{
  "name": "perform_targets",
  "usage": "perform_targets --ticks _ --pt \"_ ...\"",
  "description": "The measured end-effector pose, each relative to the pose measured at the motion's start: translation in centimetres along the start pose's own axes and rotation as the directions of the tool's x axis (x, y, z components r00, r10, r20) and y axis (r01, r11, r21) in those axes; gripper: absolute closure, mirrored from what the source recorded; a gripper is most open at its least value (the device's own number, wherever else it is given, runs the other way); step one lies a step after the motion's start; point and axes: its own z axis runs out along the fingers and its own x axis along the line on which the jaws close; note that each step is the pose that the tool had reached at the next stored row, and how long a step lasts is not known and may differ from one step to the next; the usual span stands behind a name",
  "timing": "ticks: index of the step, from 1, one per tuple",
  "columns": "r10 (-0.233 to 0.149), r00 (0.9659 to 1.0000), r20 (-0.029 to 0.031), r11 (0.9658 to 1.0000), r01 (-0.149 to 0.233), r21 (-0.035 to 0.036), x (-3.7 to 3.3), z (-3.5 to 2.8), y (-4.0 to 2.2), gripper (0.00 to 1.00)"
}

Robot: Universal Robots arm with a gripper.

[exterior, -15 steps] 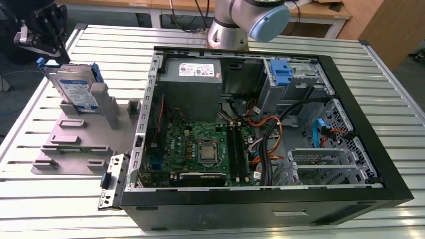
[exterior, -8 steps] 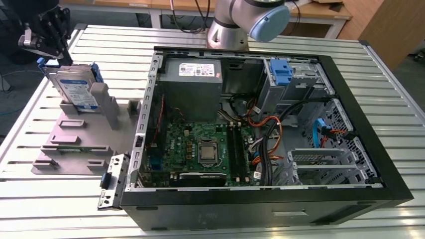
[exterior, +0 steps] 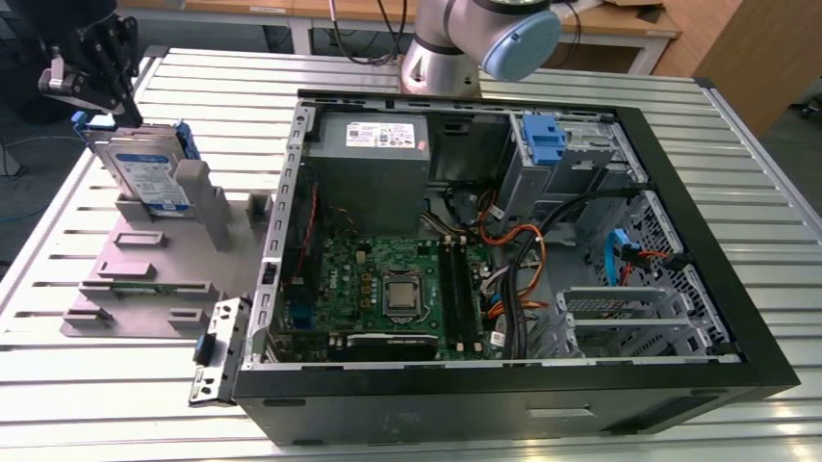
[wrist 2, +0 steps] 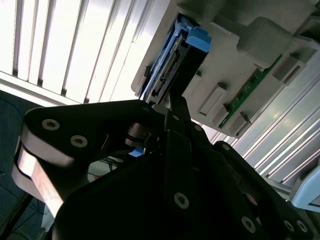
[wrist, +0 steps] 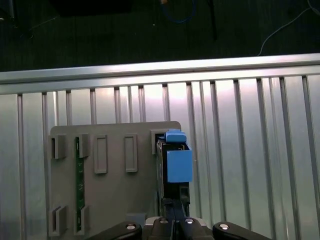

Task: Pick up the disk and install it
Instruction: 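Pick up the disk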

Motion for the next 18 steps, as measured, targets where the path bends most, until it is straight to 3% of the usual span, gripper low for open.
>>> perform_targets --ticks 7,9,13,18 --pt "0.000 1.0000 0.0000 1.0000 0.000 0.0001 -0.02 0.01 0.00 0.89" --pt "0.000 1.0000 0.0000 1.0000 0.000 0.0000 -0.02 0.00 0.00 0.83" --pt "0.000 1.0000 0.0000 1.0000 0.000 0.0000 -0.03 0.00 0.00 0.59" --pt "0.000 1.0000 0.0000 1.0000 0.000 0.0000 -0.04 0.01 0.00 0.47"
